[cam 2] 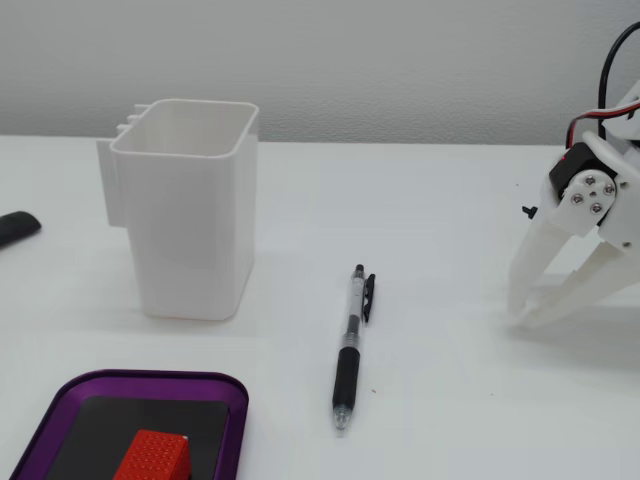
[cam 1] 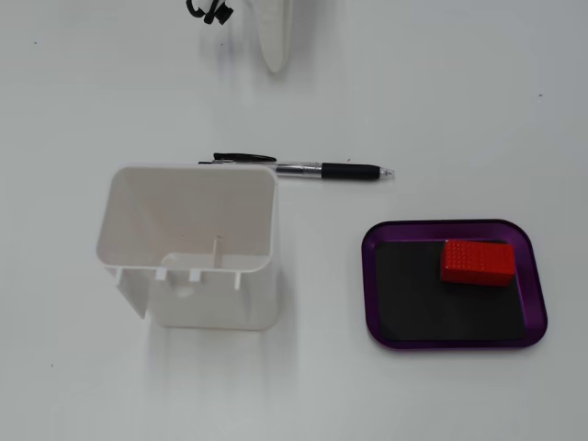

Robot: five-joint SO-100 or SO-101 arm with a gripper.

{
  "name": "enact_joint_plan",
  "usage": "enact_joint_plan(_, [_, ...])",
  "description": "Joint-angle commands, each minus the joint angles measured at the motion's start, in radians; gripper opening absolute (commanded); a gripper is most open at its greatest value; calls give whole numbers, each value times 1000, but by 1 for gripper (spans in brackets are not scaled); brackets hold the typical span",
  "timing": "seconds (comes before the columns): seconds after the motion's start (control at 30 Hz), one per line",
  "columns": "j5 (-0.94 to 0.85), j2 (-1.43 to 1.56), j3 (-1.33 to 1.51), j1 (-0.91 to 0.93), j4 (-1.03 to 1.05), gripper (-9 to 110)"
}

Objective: Remove the cube from the box.

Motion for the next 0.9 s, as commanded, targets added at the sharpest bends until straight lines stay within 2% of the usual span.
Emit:
enact_joint_plan(0.0, [3,72,6,-5,-8,0])
enact_joint_plan(0.2, [-5,72,8,-3,-18,0])
enact_joint_plan(0.37, [-11,74,5,28,-152,0])
enact_joint_plan(0.6, [-8,28,-187,37,-238,0])
enact_joint_plan(0.73, [-12,-158,-305,38,-236,1])
enact_joint_plan(0.87, [-9,-482,-495,37,-230,3])
